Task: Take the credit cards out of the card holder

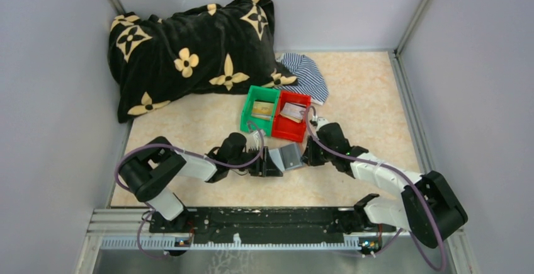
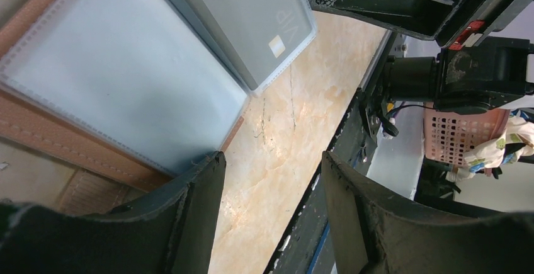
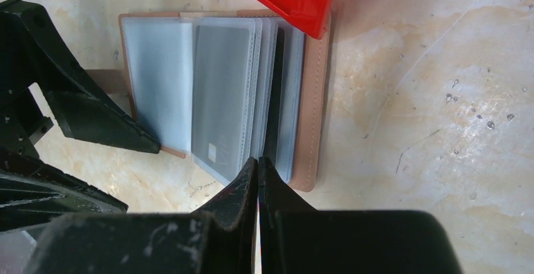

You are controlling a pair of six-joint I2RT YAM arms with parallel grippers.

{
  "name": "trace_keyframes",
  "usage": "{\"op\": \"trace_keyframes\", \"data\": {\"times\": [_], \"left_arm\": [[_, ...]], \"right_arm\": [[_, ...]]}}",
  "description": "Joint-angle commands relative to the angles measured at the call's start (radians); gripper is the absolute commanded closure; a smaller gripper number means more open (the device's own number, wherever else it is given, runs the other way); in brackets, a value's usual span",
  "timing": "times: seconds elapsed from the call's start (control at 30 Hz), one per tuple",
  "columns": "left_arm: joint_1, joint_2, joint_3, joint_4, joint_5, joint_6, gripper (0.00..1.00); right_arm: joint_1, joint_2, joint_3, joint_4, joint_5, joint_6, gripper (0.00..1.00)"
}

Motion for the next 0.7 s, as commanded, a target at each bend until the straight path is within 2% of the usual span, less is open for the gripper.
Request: {"op": "trace_keyframes", "data": {"times": [0.0,0.67], "left_arm": [[0.004,0.031,-0.011,-0.035,-0.014,0.026,0.35],[0.004,0.004,-0.036,-0.027,-0.022,0.024,0.35]], "right_arm": [[0.024,-0.037,0.067,0.004,-0.019,0.015,1.0],[0.139,-0.03,0.121,0.0,0.005,0.051,1.0]]}}
